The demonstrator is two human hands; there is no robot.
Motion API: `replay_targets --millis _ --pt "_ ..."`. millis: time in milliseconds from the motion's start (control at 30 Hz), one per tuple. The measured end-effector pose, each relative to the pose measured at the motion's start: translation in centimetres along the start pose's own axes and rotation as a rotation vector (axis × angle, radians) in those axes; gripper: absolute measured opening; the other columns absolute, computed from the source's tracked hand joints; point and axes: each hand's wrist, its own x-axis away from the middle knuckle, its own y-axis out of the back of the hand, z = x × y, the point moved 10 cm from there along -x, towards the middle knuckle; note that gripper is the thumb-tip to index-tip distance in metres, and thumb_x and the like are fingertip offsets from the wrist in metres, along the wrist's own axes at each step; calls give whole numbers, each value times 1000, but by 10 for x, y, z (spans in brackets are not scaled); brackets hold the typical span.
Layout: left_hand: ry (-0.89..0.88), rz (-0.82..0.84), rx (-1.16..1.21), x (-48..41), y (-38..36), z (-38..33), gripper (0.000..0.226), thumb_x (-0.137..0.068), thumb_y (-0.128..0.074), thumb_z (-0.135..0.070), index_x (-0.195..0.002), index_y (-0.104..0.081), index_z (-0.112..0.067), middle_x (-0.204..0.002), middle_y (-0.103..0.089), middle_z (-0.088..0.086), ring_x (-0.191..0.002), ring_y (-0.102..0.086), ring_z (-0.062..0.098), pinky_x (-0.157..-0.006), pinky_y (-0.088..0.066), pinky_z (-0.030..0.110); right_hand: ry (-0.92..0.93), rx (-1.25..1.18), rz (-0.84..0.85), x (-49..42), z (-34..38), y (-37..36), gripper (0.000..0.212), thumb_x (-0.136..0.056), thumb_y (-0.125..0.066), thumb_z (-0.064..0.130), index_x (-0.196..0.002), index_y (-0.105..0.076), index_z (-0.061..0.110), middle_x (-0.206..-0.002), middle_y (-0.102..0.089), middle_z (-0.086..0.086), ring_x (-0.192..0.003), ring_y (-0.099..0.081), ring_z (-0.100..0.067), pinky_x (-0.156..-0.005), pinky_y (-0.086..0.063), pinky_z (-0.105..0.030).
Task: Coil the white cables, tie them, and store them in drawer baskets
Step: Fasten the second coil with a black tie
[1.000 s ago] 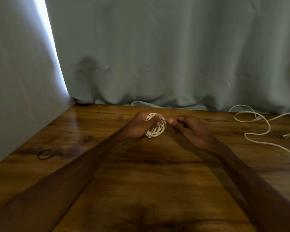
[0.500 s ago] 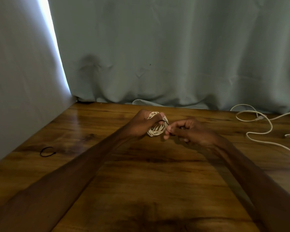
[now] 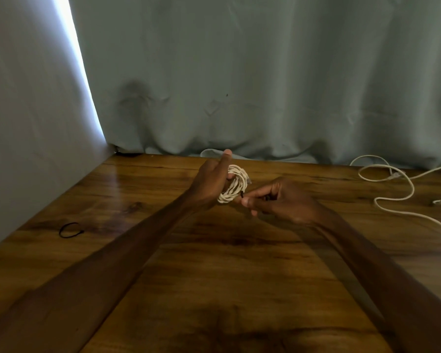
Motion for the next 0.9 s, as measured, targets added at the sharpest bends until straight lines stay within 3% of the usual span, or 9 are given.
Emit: replay_targets --millis 133,233,333,400,467,633,733,800,900 --pt "-26 -67 -7 -4 3 -1 52 -107 -42 -34 -62 -57 -11 -53 -57 0 -49 -51 12 -57 -39 30 92 -36 53 -2 17 -8 24 -97 -67 14 -117 -76 3 -74 -76 8 -78 -69 5 -76 -48 -11" --pt "-74 -124 26 -3 8 -3 48 -101 -50 -20 -54 -55 -12 -46 -54 -3 -44 -49 10 -54 -38 29 126 2 32 -1 22 -9 19 -93 -72 12 -109 -79 4 -82 -79 -5 -76 -69 3 -71 -47 -6" --pt "-123 -169 36 -1 12 -5 47 -99 -54 -16 -54 -59 -4 -44 -55 -2 -41 -52 12 -49 -39 27 124 37 -26 -1 21 -5 14 -88 -78 13 -99 -82 6 -82 -80 -6 -74 -72 -4 -68 -48 -6" --pt "-159 -191 24 -1 13 -8 43 -98 -55 -14 -58 -57 1 -48 -54 2 -42 -47 11 -48 -36 28 112 45 -62 -3 18 0 12 -86 -80 17 -95 -83 10 -78 -80 -3 -70 -71 -7 -69 -50 -9" --pt "-192 -202 11 -1 12 -12 43 -98 -55 -13 -56 -53 -6 -47 -49 -1 -42 -42 8 -46 -33 28 98 66 -93 -6 13 5 11 -84 -83 21 -93 -84 14 -77 -79 1 -67 -69 -3 -69 -50 -14" --pt "-165 -273 -55 5 9 -14 49 -100 -52 -10 -51 -44 -17 -43 -46 -9 -37 -41 1 -43 -30 17 91 165 -118 -9 12 6 17 -83 -85 20 -100 -83 18 -94 -81 9 -88 -75 -6 -86 -61 -39" --pt "-171 -313 -116 9 9 -18 49 -100 -50 -11 -52 -43 -17 -48 -45 -5 -39 -42 1 -41 -28 16 113 238 -122 -9 19 4 18 -84 -83 15 -102 -83 20 -94 -80 10 -82 -73 2 -78 -61 -30" --pt "-178 -321 -149 9 9 -19 48 -101 -49 -13 -54 -44 -16 -50 -46 -2 -41 -41 3 -42 -29 17 120 285 -113 -8 23 1 17 -86 -82 13 -101 -83 20 -83 -76 18 -69 -67 10 -64 -48 -12" --pt "-205 -319 -193 10 7 -21 43 -101 -48 -13 -58 -47 -13 -56 -51 3 -50 -43 7 -47 -28 21 123 346 -146 -6 27 1 16 -86 -81 12 -100 -83 20 -83 -74 19 -61 -59 16 -56 -40 -5"
